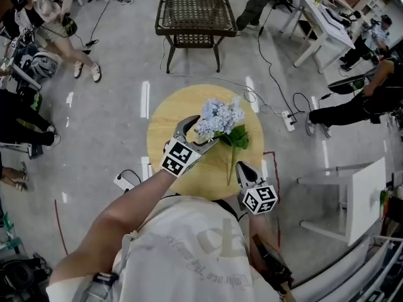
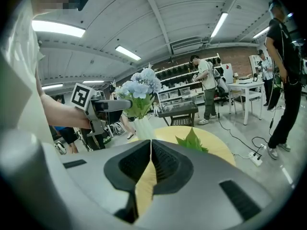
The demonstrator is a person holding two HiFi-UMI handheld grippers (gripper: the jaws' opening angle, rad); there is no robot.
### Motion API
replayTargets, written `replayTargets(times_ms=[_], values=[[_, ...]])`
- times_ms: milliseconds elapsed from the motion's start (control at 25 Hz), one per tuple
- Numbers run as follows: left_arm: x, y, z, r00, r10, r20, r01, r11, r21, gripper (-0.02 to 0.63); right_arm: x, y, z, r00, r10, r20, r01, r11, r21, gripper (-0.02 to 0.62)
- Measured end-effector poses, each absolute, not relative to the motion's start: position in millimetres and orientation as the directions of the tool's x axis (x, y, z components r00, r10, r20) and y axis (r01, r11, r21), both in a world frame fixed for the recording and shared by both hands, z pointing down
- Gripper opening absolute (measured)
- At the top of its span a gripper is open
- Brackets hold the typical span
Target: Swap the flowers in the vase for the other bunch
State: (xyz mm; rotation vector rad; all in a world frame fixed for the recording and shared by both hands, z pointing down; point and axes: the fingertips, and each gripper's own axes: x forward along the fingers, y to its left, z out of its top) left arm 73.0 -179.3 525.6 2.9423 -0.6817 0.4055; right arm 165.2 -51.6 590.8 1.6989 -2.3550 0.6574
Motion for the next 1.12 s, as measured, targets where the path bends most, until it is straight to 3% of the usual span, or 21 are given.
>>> replayTargets(times_ms=[280, 440, 760, 1120], values=[[80, -182, 525, 0.864, -0.421, 0.276, -0.443, -0.896, 0.020, 0.352, 170, -51, 592, -0.334, -0.862, 0.381, -0.934, 0.248, -0.258, 0.008], [75, -184, 518, 0.860, -0.442, 0.253, -0.461, -0.887, 0.015, 0.232, 169, -51, 592, -0.334, -0.862, 0.382, -0.934, 0.246, -0.260, 0.008], [69, -187, 515, 0.854, -0.465, 0.233, -0.483, -0.875, 0.025, 0.081, 166, -51, 593, -0.340, -0.858, 0.385, -0.932, 0.252, -0.262, 0.008], [71, -187, 509, 0.861, -0.466, 0.203, -0.484, -0.874, 0.047, 0.038, 171, -50, 595, -0.338, -0.859, 0.384, -0.932, 0.248, -0.265, 0.008]])
